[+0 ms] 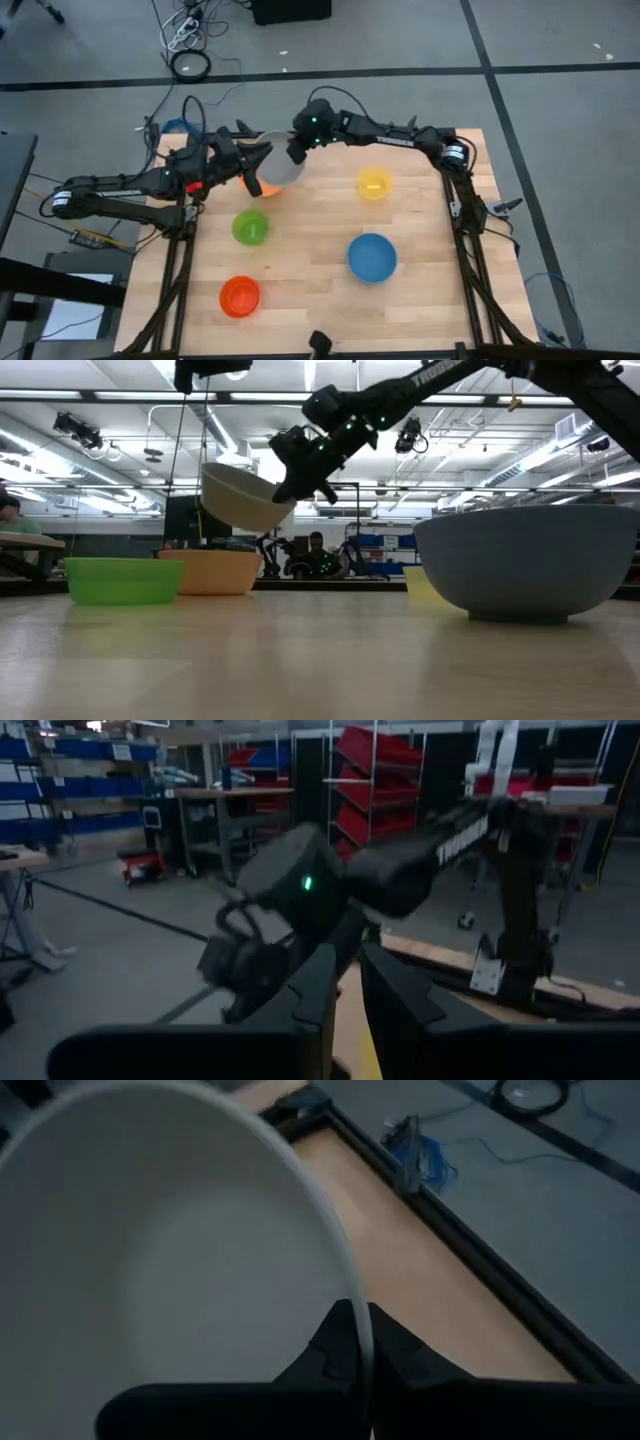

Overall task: Nest bowls inside each other
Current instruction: Stack the gray bowl on top of the orange bowl, then stack the blue bowl on top of the gray bowl

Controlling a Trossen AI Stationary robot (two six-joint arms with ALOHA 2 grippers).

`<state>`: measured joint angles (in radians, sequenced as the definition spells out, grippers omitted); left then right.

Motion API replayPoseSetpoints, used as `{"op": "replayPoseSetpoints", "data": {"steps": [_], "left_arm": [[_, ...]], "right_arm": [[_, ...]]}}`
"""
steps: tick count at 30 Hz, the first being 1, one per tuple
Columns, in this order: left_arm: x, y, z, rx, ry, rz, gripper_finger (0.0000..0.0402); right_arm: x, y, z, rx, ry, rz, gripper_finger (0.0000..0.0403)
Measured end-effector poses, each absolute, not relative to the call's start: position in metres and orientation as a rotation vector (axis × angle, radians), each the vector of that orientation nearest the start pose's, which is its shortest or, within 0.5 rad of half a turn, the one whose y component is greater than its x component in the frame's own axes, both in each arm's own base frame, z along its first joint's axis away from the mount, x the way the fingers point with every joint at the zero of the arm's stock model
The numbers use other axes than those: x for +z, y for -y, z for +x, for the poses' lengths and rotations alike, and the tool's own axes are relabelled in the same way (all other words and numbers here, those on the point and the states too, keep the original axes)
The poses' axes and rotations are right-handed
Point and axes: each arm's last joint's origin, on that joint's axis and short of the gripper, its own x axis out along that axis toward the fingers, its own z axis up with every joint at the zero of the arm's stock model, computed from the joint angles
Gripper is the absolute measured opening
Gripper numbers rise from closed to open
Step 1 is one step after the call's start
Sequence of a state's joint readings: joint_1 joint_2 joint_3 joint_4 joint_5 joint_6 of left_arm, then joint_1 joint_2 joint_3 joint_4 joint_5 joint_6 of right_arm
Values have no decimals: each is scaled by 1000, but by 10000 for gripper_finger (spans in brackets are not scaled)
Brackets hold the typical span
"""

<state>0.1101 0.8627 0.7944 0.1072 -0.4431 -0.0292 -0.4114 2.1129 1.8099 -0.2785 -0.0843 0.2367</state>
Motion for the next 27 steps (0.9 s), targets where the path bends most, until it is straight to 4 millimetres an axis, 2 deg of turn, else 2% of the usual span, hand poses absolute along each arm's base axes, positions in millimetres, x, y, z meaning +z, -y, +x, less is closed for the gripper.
{"op": "replayPoseSetpoints", "data": {"steps": [5, 14, 17, 22, 27], "left_arm": [[351, -33, 188, 550, 46, -35, 60], [349, -33, 188, 550, 23, -32, 60], [347, -33, 188, 550, 9, -32, 60], [345, -33, 188, 551, -16, -28, 60], [343, -33, 188, 551, -33, -29, 60]], "right_arm": [[245, 197, 466, -365, -483, 392, 0], [214, 204, 501, -334, -502, 411, 5], [208, 202, 506, -321, -541, 390, 30], [208, 199, 507, -327, -581, 373, 101], [221, 199, 502, -382, -584, 312, 157]]}}
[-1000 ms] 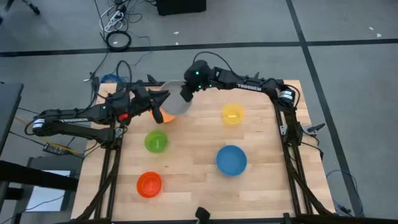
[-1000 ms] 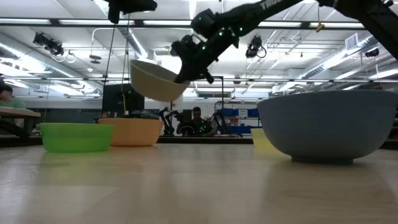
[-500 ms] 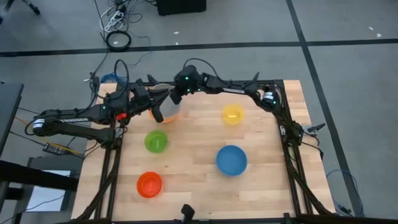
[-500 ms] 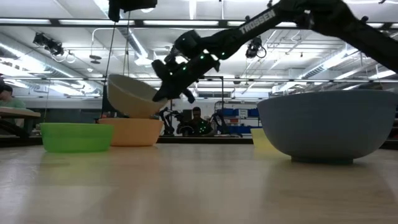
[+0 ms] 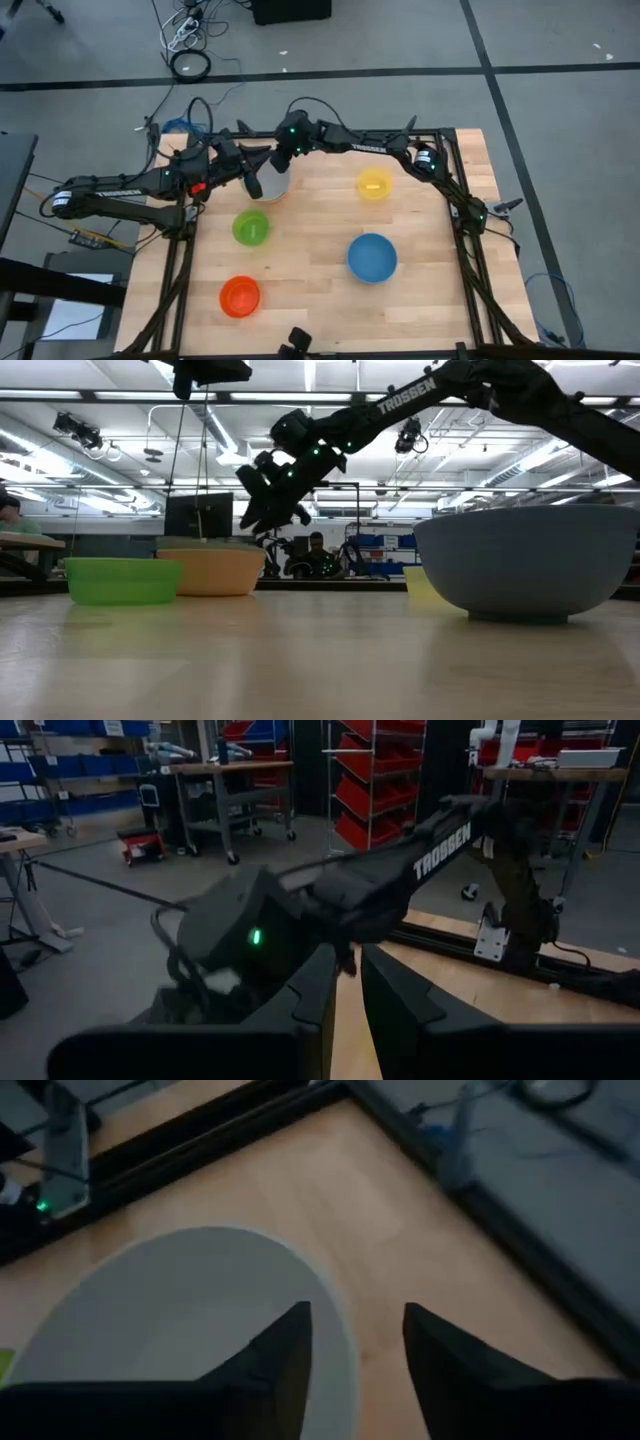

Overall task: Nest bowls inside each other
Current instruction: Stack the blue bowl on top of the gray bowl

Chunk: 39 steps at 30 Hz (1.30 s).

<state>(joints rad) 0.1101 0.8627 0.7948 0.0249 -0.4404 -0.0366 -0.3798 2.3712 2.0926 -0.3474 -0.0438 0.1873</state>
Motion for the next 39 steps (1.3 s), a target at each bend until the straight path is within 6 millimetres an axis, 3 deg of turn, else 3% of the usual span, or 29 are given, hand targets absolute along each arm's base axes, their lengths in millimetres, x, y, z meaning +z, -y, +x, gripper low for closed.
{"op": "replayPoseSetpoints", "data": {"steps": [8, 19, 24, 33, 36, 39], "left_arm": [[343, -33, 188, 551, -37, -34, 60], [335, -33, 187, 554, -112, -46, 60], [332, -33, 186, 556, -146, -60, 60], [326, -33, 184, 556, -200, -69, 60], [326, -32, 184, 551, -209, -67, 60], [325, -32, 184, 551, -211, -66, 60]], "right_arm": [[252, 188, 489, -400, -627, 227, 180], [291, 127, 458, -266, -903, 74, 178], [276, 95, 449, -251, -1115, 50, 176], [215, 36, 420, -272, -1459, 5, 173], [213, 18, 410, -297, -1439, -43, 172], [227, 5, 394, -338, -1413, -75, 172]]}}
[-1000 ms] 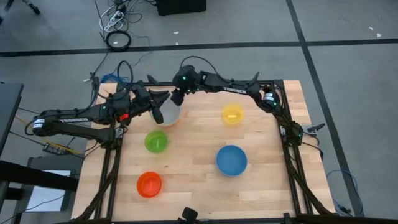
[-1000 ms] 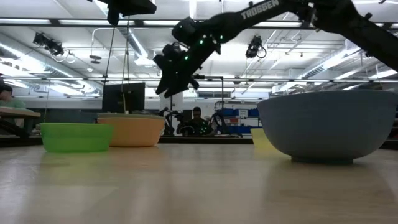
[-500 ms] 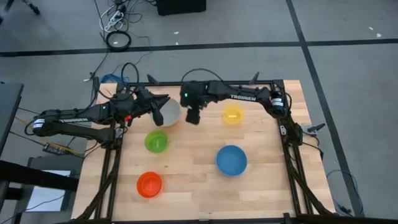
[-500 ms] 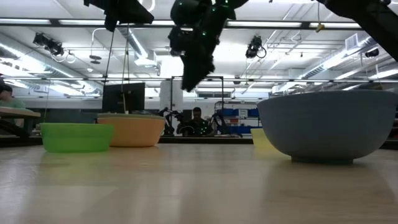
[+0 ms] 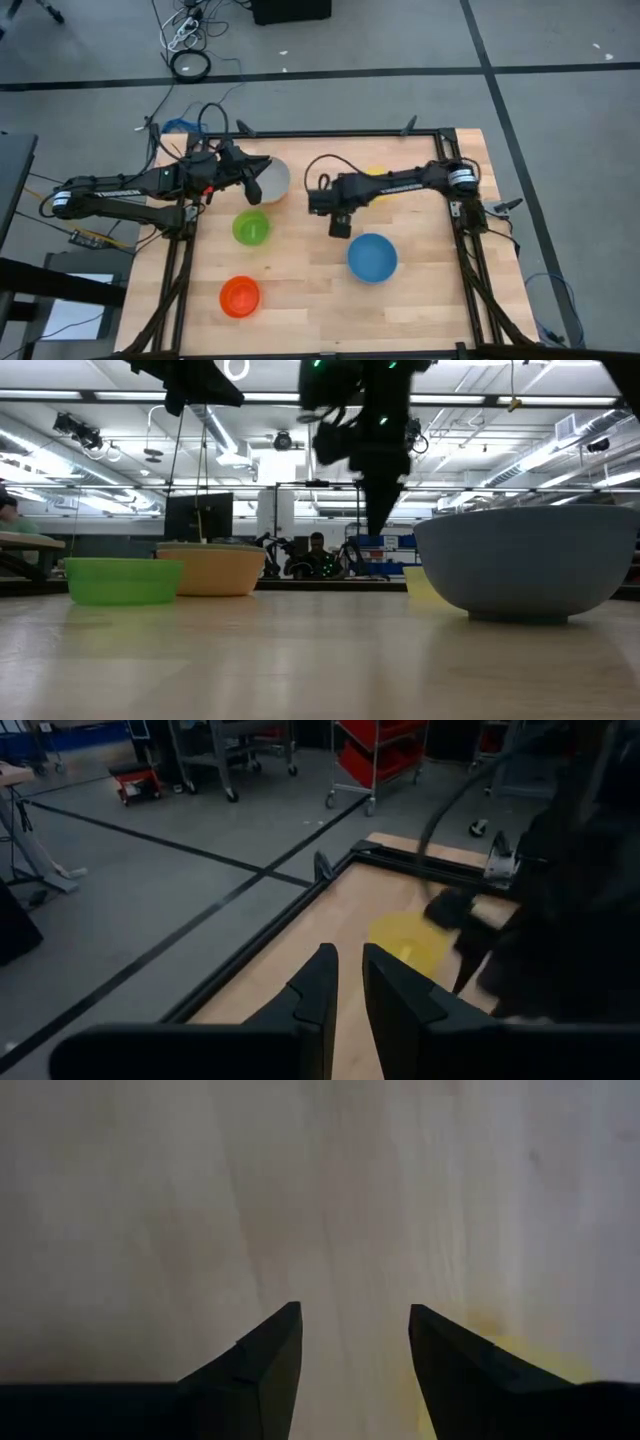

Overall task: Nest bowls inside each other
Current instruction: Stack the blue bowl on top of the gray bowl

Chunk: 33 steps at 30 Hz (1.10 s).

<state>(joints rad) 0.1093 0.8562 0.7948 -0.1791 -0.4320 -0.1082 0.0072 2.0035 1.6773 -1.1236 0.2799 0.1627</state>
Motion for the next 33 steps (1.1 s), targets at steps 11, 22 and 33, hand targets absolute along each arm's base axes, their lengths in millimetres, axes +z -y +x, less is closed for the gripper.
{"op": "replayPoseSetpoints", "data": {"steps": [11, 22, 33], "left_arm": [[325, -32, 185, 518, -212, -71, 60], [325, -31, 185, 518, -212, -71, 60], [325, -32, 185, 518, -213, -71, 60]], "right_arm": [[283, -9, 299, -83, -1257, 171, 172], [230, -13, 268, -98, -1335, 309, 181], [196, -16, 264, -116, -1300, 377, 191]]}}
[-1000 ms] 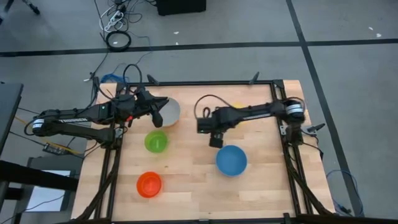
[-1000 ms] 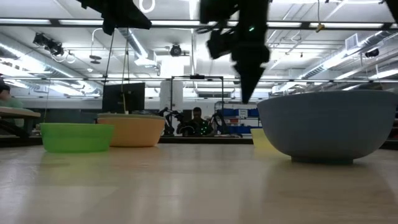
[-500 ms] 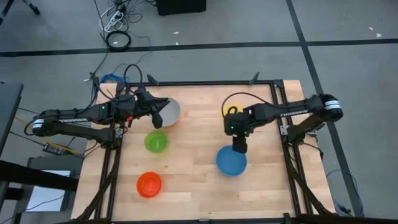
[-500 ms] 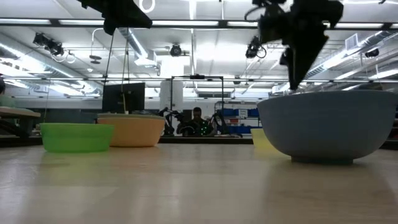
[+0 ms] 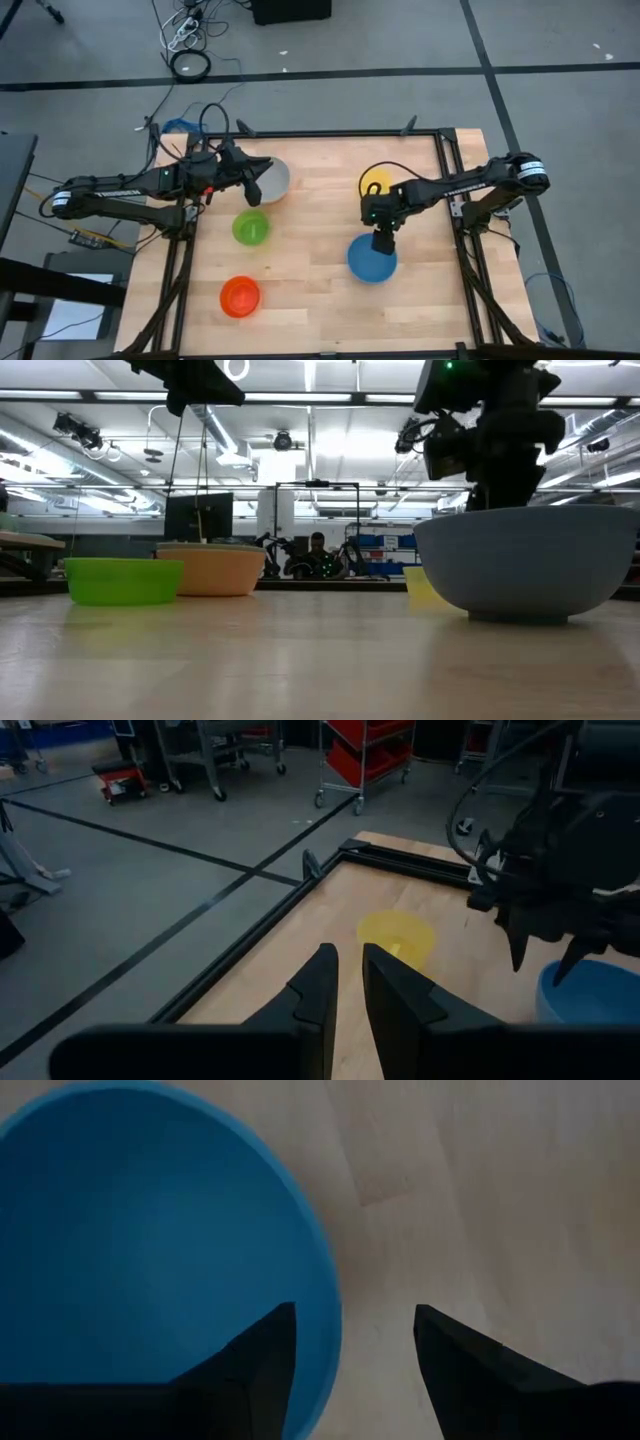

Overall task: Nest bowls inside each other
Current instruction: Stack the blue bowl on top of the gray bowl

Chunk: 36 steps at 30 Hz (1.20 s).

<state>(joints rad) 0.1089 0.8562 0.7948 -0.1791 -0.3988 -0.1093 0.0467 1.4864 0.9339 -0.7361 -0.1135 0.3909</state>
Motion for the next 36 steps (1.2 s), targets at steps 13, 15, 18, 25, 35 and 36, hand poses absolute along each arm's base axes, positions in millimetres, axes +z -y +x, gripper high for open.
{"op": "replayPoseSetpoints", "data": {"steps": [13, 15, 18, 25, 35, 36], "left_arm": [[325, -32, 185, 518, -213, -71, 60], [325, -32, 185, 518, -212, -71, 60], [326, -32, 185, 518, -209, -72, 60], [336, -32, 187, 522, -96, -88, 60], [349, -32, 187, 515, 38, -109, 60], [350, -32, 187, 515, 49, -110, 60]], "right_arm": [[187, -13, 267, -130, -1224, 302, 16], [190, -12, 269, -155, -1208, 288, 11], [202, -6, 279, -184, -1126, 261, 3], [250, 45, 309, -318, -788, 211, 1], [282, 119, 331, -335, -316, 220, 1], [278, 122, 338, -323, -311, 229, 1]]}}
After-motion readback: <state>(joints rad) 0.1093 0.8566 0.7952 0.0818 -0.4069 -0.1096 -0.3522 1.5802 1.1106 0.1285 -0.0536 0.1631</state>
